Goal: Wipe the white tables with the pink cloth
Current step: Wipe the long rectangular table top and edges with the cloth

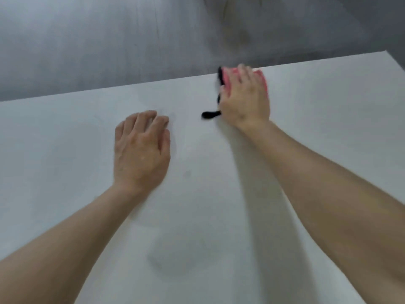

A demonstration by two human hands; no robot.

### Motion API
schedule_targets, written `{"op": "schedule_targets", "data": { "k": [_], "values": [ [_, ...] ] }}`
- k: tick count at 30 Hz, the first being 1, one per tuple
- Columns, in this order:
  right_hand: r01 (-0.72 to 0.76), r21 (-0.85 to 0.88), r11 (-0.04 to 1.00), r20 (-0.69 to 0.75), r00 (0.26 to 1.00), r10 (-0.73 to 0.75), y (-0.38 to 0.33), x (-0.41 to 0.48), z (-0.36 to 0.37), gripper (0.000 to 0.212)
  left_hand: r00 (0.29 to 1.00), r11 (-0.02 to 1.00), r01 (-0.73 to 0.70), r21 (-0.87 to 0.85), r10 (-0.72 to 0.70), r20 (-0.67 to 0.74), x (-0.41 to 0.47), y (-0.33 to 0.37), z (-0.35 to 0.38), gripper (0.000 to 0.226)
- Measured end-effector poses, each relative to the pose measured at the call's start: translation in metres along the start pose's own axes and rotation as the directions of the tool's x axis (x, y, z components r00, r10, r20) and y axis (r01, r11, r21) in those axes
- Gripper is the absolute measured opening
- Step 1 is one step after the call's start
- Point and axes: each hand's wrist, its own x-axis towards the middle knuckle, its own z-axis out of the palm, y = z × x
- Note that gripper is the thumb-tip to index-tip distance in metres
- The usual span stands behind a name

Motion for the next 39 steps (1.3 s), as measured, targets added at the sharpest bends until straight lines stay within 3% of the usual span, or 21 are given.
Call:
{"op": "schedule_targets", "data": {
  "k": [2, 4, 7, 9, 10, 12, 14, 15, 18, 21, 22, 24, 26, 27, 28, 30, 32, 33, 35, 37, 39],
  "values": [
    [0.559, 0.121, 0.820, 0.102, 0.815, -0.571, -0.035, -0.038, 0.004, 0.062, 1.000, 1.000, 0.005, 0.004, -0.005, -0.001, -0.002, -0.001, -0.003, 0.027],
    [0.672, 0.206, 0.712, 0.118, 0.705, -0.699, -0.005, -0.032, -0.004, 0.057, 1.000, 1.000, 0.013, -0.023, -0.013, -0.008, -0.001, 0.000, -0.005, 0.019],
    [0.047, 0.050, 0.998, 0.054, 0.997, -0.050, 0.088, 0.029, -0.018, 0.064, 1.000, 1.000, 0.024, -0.013, -0.024, -0.008, -0.002, 0.003, -0.002, 0.016],
    [-0.362, -0.019, 0.932, -0.001, 0.932, 0.362, 0.089, 0.042, -0.014, 0.066, 1.000, 1.000, 0.020, 0.002, -0.020, -0.017, 0.000, 0.002, -0.001, 0.020],
    [-0.351, -0.036, 0.936, -0.041, 0.936, 0.350, 0.063, 0.037, -0.005, 0.065, 1.000, 1.000, 0.026, 0.000, -0.026, -0.011, 0.001, 0.003, -0.001, 0.025],
    [0.097, 0.036, 0.995, 0.004, 0.995, -0.098, -0.008, 0.008, 0.008, 0.065, 0.999, 0.999, 0.048, -0.019, -0.048, 0.000, 0.000, 0.003, -0.004, 0.034],
    [0.610, 0.146, 0.779, 0.091, 0.775, -0.625, -0.040, -0.021, 0.007, 0.060, 0.997, 0.996, 0.080, -0.038, -0.081, -0.008, 0.000, 0.005, -0.006, 0.040],
    [0.691, 0.159, 0.705, 0.122, 0.695, -0.708, -0.032, -0.022, 0.003, 0.060, 0.995, 0.994, 0.101, -0.031, -0.102, -0.013, 0.000, 0.005, -0.005, 0.042],
    [0.260, 0.061, 0.964, 0.112, 0.958, -0.266, 0.049, 0.012, -0.009, 0.073, 0.990, 0.990, 0.138, 0.027, -0.139, 0.012, 0.001, 0.003, -0.002, 0.057],
    [-0.301, -0.040, 0.953, 0.001, 0.954, 0.301, 0.059, 0.024, -0.007, 0.079, 0.989, 0.987, 0.142, 0.070, -0.144, 0.034, 0.002, 0.001, -0.001, 0.062],
    [-0.254, -0.041, 0.966, -0.015, 0.967, 0.253, 0.031, 0.015, -0.001, 0.078, 0.990, 0.988, 0.136, 0.077, -0.139, 0.037, 0.002, 0.001, 0.000, 0.061],
    [0.197, 0.020, 0.980, 0.091, 0.976, -0.198, -0.025, -0.018, 0.006, 0.073, 0.992, 0.989, 0.124, 0.082, -0.127, 0.028, 0.001, 0.001, -0.001, 0.059],
    [0.631, 0.131, 0.765, 0.142, 0.751, -0.644, -0.037, -0.040, -0.001, 0.063, 0.993, 0.989, 0.118, 0.084, -0.120, 0.022, 0.001, 0.000, 0.000, 0.059],
    [0.675, 0.154, 0.721, 0.135, 0.709, -0.692, -0.022, -0.031, -0.004, 0.058, 0.992, 0.990, 0.117, 0.082, -0.120, 0.027, 0.001, -0.001, 0.000, 0.059],
    [0.599, 0.132, 0.790, 0.140, 0.778, -0.613, 0.002, -0.016, -0.007, 0.057, 0.992, 0.990, 0.119, 0.076, -0.122, 0.033, 0.001, 0.000, 0.001, 0.058],
    [0.095, -0.004, 0.995, 0.069, 0.993, -0.095, 0.044, 0.014, -0.011, 0.065, 0.992, 0.990, 0.125, 0.064, -0.126, 0.024, 0.002, 0.000, 0.002, 0.056],
    [-0.270, -0.041, 0.962, -0.022, 0.963, 0.269, 0.022, 0.017, -0.003, 0.068, 0.992, 0.992, 0.125, 0.028, -0.125, -0.002, 0.002, -0.002, 0.002, 0.052],
    [-0.227, -0.045, 0.973, -0.022, 0.974, 0.226, -0.013, 0.007, 0.006, 0.067, 0.992, 0.992, 0.128, -0.004, -0.128, -0.008, 0.001, -0.003, 0.001, 0.049],
    [0.242, 0.050, 0.969, 0.086, 0.966, -0.245, -0.080, -0.028, 0.014, 0.068, 0.987, 0.985, 0.158, -0.067, -0.159, -0.018, -0.005, -0.003, -0.005, 0.040],
    [0.651, 0.169, 0.740, 0.117, 0.733, -0.670, -0.093, -0.050, 0.007, 0.061, 0.977, 0.974, 0.209, -0.087, -0.212, -0.034, -0.023, -0.005, -0.022, 0.029],
    [0.636, 0.140, 0.759, 0.101, 0.753, -0.650, -0.049, -0.028, 0.000, 0.056, 0.976, 0.974, 0.213, -0.083, -0.216, -0.030, -0.053, -0.013, -0.041, 0.029]
  ]
}}
